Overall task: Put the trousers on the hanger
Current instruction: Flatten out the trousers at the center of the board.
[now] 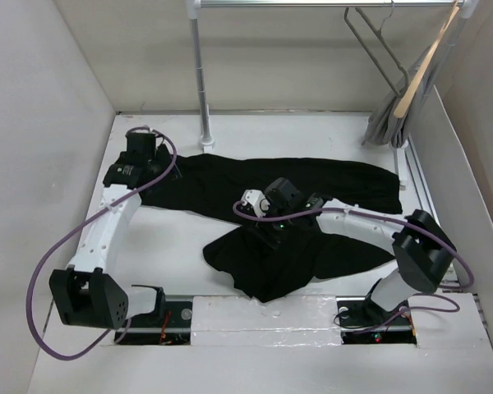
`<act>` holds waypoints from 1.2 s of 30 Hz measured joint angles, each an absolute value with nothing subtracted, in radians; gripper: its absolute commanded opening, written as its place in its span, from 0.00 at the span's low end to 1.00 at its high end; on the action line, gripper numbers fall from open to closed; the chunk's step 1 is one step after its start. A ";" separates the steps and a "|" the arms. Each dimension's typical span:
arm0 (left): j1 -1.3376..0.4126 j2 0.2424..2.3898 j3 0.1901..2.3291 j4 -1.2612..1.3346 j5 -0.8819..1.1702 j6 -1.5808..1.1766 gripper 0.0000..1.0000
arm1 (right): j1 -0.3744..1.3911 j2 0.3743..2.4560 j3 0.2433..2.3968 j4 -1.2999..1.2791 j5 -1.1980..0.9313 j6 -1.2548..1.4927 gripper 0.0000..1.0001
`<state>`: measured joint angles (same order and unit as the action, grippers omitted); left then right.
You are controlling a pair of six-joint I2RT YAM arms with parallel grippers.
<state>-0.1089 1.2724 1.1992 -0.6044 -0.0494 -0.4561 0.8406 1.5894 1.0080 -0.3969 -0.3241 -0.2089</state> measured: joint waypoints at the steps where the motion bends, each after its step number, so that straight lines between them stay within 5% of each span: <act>1: -0.118 1.259 1.176 -0.606 -0.030 -0.456 0.46 | 0.847 1.574 1.016 -0.403 -0.308 -0.213 0.70; 4: -0.210 1.203 1.124 -0.621 0.001 -0.467 0.42 | 0.859 1.521 1.043 -0.418 -0.286 -0.218 0.63; 5: -0.279 1.187 1.118 -0.625 -0.001 -0.480 0.42 | 0.858 1.499 1.050 -0.421 -0.284 -0.218 0.39; 8: -0.527 1.153 1.114 -0.619 -0.030 -0.546 0.43 | 0.817 1.431 1.061 -0.439 -0.270 -0.216 0.00; 13: -0.879 1.047 1.038 -0.619 -0.131 -0.778 0.47 | 0.701 1.283 1.060 -0.492 -0.204 -0.188 0.00; 17: -1.238 1.042 0.975 -0.673 -0.213 -1.031 0.60 | 0.587 1.123 1.003 -0.509 -0.180 -0.167 0.35; 21: -1.494 1.188 0.952 -0.723 -0.229 -1.279 0.65 | 0.463 1.024 0.934 -0.542 -0.196 -0.167 0.41; 28: -1.507 1.203 0.795 -0.743 -0.236 -1.509 0.53 | 0.349 1.028 0.893 -0.599 -0.276 -0.191 0.42; 36: -1.482 1.096 0.684 -0.687 -0.257 -1.605 0.52 | 0.321 1.027 0.873 -0.608 -0.362 -0.220 0.43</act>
<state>-1.4822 1.0958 0.6838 -0.6868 -0.2565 -1.6054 0.3206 1.0271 0.8730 -0.6079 -0.3622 -0.2203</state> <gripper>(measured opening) 0.519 0.429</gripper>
